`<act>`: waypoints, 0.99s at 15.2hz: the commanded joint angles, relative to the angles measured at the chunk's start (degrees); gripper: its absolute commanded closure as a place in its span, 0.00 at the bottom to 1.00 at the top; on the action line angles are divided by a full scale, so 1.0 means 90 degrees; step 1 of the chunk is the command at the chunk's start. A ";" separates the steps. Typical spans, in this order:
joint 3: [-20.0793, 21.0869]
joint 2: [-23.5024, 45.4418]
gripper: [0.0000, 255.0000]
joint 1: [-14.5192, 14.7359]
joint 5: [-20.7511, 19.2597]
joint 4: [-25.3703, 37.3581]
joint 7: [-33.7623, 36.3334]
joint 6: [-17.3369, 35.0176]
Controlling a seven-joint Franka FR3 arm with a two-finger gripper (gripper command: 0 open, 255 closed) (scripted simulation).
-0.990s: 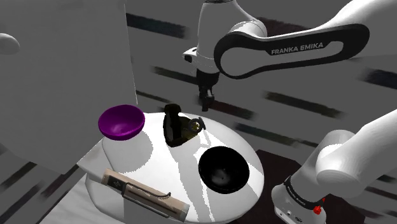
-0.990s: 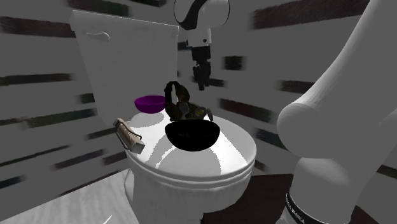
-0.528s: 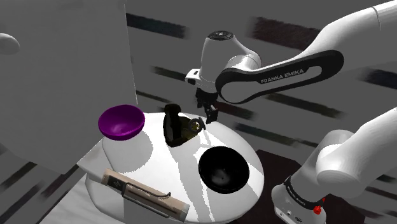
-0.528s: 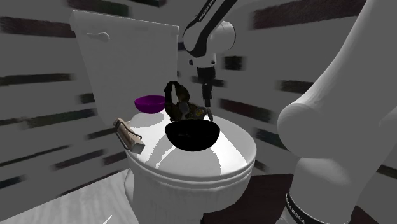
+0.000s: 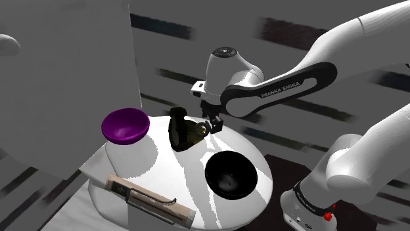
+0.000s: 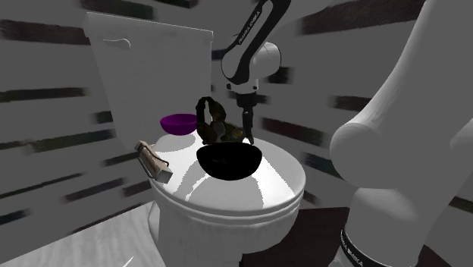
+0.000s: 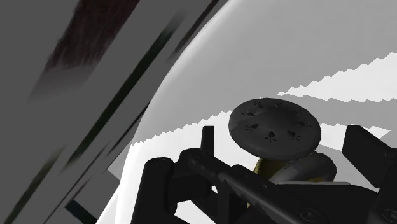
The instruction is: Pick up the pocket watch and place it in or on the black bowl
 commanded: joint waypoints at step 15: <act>0.0003 0.0018 1.00 -0.0001 -0.0011 -0.0021 0.0013 0.0042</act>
